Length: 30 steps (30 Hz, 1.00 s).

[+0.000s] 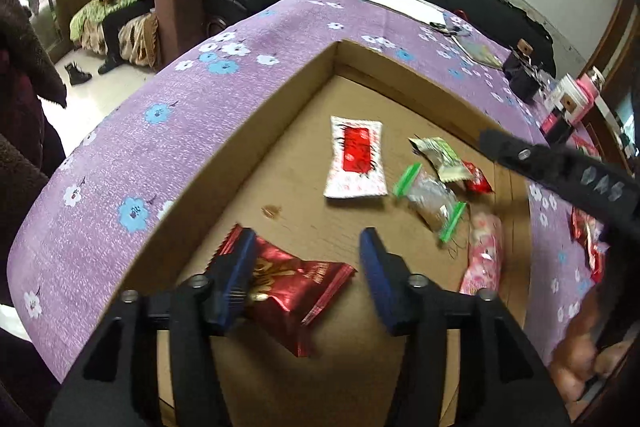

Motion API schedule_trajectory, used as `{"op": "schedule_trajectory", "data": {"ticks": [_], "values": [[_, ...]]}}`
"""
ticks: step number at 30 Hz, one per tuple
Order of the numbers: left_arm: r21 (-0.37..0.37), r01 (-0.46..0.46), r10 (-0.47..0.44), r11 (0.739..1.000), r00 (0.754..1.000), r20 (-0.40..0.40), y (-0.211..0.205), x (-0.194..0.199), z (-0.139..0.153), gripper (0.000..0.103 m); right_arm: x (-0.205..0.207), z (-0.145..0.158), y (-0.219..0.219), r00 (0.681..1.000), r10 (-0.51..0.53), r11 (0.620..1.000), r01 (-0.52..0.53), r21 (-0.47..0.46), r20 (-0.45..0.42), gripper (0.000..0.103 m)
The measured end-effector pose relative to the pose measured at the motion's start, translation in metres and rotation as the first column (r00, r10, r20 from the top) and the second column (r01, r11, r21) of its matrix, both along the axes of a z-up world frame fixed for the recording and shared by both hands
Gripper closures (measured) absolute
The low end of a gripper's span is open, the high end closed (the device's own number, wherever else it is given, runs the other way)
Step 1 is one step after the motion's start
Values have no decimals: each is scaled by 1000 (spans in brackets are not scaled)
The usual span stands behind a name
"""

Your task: Organize snacks

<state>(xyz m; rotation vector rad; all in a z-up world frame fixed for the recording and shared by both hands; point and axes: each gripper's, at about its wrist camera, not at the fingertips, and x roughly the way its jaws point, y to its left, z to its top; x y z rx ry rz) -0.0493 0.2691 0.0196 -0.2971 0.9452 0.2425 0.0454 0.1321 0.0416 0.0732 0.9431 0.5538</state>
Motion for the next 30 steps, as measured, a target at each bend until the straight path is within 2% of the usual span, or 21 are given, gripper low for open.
{"op": "schedule_trajectory", "data": {"ticks": [2, 5, 9, 12, 14, 18, 20, 22, 25, 26, 28, 30], "values": [[-36, 12, -11, 999, 1000, 21, -1, -3, 2, 49, -5, 6, -15, 1000, -15, 1000, 15, 18, 8, 78], [-98, -26, 33, 995, 997, 70, 5, -14, 12, 49, -14, 15, -46, 998, -50, 998, 49, 26, 30, 76], [-132, -12, 31, 991, 990, 137, -6, -30, 33, 48, -15, 20, -105, 991, -127, 992, 126, 27, 41, 74], [-137, 30, -3, 990, 980, 197, -22, -43, 49, 38, -6, 18, -163, 969, -241, 970, 243, -26, 61, 73], [-130, 69, -39, 989, 974, 222, -37, -48, 56, 37, 2, 14, -191, 948, -311, 947, 314, -63, 63, 71], [-103, 155, -127, 983, 964, 235, -62, -51, 65, 37, 26, -4, -222, 919, -390, 907, 394, -147, 56, 71], [-77, 182, -159, 980, 958, 240, -72, -51, 69, 37, 34, -15, -226, 914, -403, 899, 404, -168, 39, 71], [-68, 198, -176, 978, 954, 241, -76, -53, 71, 37, 37, -25, -223, 918, -396, 898, 394, -194, 28, 71], [-56, 210, -191, 976, 953, 237, -81, -54, 70, 37, 34, -37, -212, 946, -319, 941, 308, -141, -59, 72], [-58, 215, -196, 975, 952, 233, -82, -53, 70, 37, 28, -36, -205, 956, -289, 949, 278, -148, -53, 72], [-57, 223, -204, 973, 952, 227, -85, -52, 68, 37, 14, -36, -190, 981, -185, 974, 175, -145, -62, 71], [-63, 238, -219, 969, 951, 219, -88, -51, 66, 37, -1, -33, -184, 992, -86, 993, 77, -94, -92, 72]]}}
